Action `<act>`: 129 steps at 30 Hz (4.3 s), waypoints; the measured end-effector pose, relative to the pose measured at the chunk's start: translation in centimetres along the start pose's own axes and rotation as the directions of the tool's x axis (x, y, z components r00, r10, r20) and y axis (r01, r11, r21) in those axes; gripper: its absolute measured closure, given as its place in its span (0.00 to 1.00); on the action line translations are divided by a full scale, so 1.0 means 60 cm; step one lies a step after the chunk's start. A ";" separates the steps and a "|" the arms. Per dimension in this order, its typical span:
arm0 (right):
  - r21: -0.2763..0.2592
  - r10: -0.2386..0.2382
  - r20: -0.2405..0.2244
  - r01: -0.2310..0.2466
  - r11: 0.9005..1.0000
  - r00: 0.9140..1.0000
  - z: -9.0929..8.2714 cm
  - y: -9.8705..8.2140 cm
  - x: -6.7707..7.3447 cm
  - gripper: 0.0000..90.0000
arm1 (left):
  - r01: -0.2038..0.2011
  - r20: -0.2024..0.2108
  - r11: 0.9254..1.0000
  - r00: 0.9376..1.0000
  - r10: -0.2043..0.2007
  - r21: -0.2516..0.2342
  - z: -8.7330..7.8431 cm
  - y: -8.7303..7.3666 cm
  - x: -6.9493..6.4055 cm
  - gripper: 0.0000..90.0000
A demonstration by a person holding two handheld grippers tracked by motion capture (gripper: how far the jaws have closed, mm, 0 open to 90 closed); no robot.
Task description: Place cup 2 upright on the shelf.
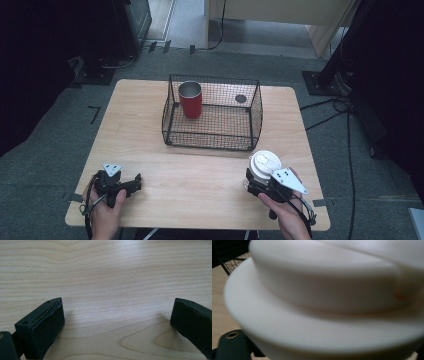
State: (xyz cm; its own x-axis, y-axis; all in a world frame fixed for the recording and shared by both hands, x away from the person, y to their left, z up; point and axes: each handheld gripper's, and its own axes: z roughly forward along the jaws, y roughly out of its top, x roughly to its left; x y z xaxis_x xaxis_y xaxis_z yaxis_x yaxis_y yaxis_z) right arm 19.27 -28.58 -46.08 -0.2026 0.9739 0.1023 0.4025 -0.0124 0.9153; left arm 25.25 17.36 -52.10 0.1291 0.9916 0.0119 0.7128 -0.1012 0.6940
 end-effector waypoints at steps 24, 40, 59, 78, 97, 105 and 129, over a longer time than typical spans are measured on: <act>-0.061 -0.034 -0.040 0.032 0.998 0.999 -0.011 0.013 0.021 0.18 | 0.000 0.000 1.000 1.000 0.000 0.000 0.000 0.000 0.000 0.00; -0.096 -0.075 -0.090 0.066 0.993 0.993 -0.013 0.043 0.050 0.18 | 0.002 0.000 1.000 1.000 -0.002 -0.001 0.000 0.000 0.000 0.00; -0.154 -0.117 -0.120 0.098 0.983 0.986 -0.001 0.101 0.087 0.18 | 0.005 0.000 1.000 1.000 -0.005 -0.003 0.000 0.000 -0.001 0.00; -0.196 -0.135 -0.119 0.110 0.974 0.984 0.046 0.166 0.121 0.18 | 0.003 0.000 1.000 1.000 -0.003 -0.001 0.000 0.000 0.000 0.00; -0.220 -0.131 -0.090 0.109 0.970 0.987 0.096 0.228 0.135 0.18 | 0.002 0.000 1.000 1.000 -0.002 0.000 0.000 0.000 0.000 0.00; -0.233 -0.107 -0.076 0.087 0.969 0.991 0.123 0.252 0.139 0.18 | 0.003 0.000 1.000 1.000 -0.003 0.000 0.000 0.000 0.000 0.00; -0.226 -0.067 0.055 0.078 0.971 0.996 0.231 0.270 0.116 0.18 | 0.003 0.000 1.000 1.000 -0.003 -0.001 0.000 0.000 0.000 0.00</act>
State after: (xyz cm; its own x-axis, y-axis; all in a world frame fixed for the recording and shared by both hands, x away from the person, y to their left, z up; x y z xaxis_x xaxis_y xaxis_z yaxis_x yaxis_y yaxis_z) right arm 36.75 -18.87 -35.92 -0.1795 0.9836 0.0188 0.1731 0.0127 0.9848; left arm 25.25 17.34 -52.10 0.1267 0.9919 0.0097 0.7122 -0.0978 0.6951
